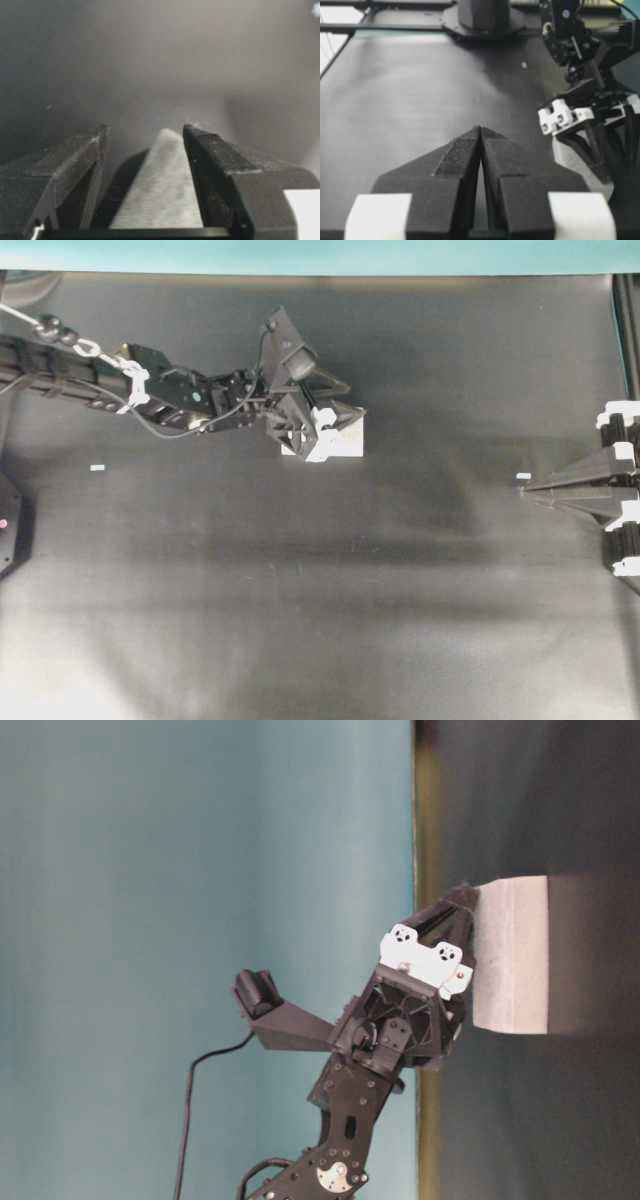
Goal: Push the sponge with the left arm to wipe the table.
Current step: 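Close the left gripper on the top of the white sponge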
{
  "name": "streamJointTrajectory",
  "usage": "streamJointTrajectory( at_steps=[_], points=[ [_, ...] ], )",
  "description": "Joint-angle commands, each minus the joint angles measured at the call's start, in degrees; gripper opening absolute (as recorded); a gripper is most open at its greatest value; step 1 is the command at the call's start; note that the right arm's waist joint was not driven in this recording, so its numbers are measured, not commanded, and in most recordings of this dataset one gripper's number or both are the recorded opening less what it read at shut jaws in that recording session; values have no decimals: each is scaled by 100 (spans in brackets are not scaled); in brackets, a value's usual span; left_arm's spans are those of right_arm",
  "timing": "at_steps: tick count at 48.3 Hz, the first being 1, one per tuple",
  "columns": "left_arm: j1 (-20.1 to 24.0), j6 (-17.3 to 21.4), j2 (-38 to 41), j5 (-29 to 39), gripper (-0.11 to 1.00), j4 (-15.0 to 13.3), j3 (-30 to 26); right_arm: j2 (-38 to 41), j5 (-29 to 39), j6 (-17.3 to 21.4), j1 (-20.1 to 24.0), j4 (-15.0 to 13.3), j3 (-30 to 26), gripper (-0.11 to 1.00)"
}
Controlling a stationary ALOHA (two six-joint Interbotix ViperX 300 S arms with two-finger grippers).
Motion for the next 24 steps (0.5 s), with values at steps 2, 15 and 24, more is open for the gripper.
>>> streamJointTrajectory(
  at_steps=[2,15,24],
  points=[
    [-9,-167,-9,-9,57,18,-18,26,-26,44,0,9,-18,1],
    [-53,-501,-44,9,57,18,272,18,-35,44,0,9,9,1],
    [-237,-545,-141,9,57,9,501,9,-26,44,0,9,18,1]
  ],
)
